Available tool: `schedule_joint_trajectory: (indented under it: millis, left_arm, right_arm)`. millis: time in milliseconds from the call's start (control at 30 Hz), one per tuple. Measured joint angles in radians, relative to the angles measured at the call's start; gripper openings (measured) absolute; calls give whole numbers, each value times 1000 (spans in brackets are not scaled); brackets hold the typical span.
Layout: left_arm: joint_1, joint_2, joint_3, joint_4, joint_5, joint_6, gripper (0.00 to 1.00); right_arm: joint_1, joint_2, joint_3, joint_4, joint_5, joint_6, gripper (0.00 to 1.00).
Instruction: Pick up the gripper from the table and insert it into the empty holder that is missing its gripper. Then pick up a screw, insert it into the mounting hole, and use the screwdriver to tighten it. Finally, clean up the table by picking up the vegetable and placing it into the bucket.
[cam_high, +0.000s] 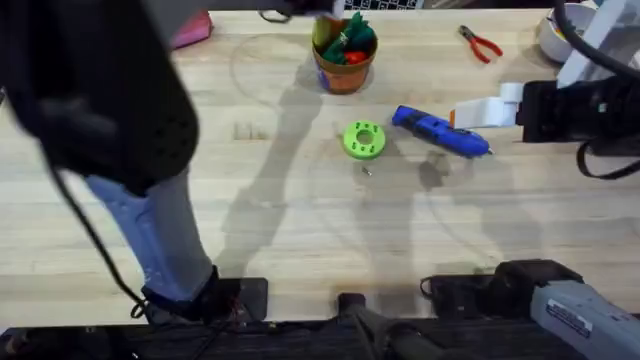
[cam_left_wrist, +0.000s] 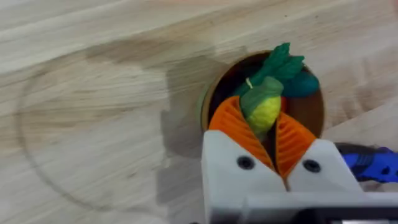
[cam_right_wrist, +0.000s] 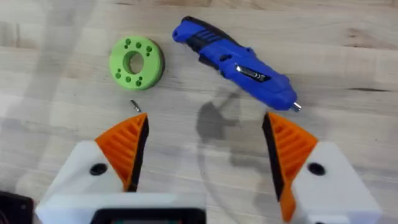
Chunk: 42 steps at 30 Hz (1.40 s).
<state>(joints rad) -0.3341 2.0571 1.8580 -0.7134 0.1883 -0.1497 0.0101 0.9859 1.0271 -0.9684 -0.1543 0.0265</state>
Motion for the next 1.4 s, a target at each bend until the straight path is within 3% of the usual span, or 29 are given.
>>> schedule_joint_trajectory:
  millis: [200, 233, 400, 433, 467, 767, 1133, 1267, 1300, 1400]
  left_arm:
    - [-35, 69, 3, 44, 2, 16, 35]
    - [-34, 68, 4, 45, 4, 18, 79]
    - [-35, 69, 9, 31, 20, 21, 859]
    - [-35, 69, 13, 23, 29, 18, 948]
    - [-35, 69, 24, 7, 29, 18, 976]
    - [-35, 25, 126, -191, 22, 40, 987]
    - [-43, -210, 119, -461, -124, 64, 986]
    - [-43, -327, -17, -436, -155, 63, 986]
    - [-43, -447, -208, -392, -184, 44, 986]
    - [-43, -591, -414, -371, -225, 0, 987]
  right_arm:
    - [0, 0, 0, 0, 0, 0, 994]
    - [0, 0, 0, 0, 0, 0, 994]
    - [0, 0, 0, 0, 0, 0, 994]
    - [0, 0, 0, 0, 0, 0, 994]
    - [0, 0, 0, 0, 0, 0, 994]
    - [0, 0, 0, 0, 0, 0, 994]
    - [0, 0, 0, 0, 0, 0, 994]
    - [0, 0, 0, 0, 0, 0, 994]
    - [0, 0, 0, 0, 0, 0, 994]
    - [0, 0, 0, 0, 0, 0, 994]
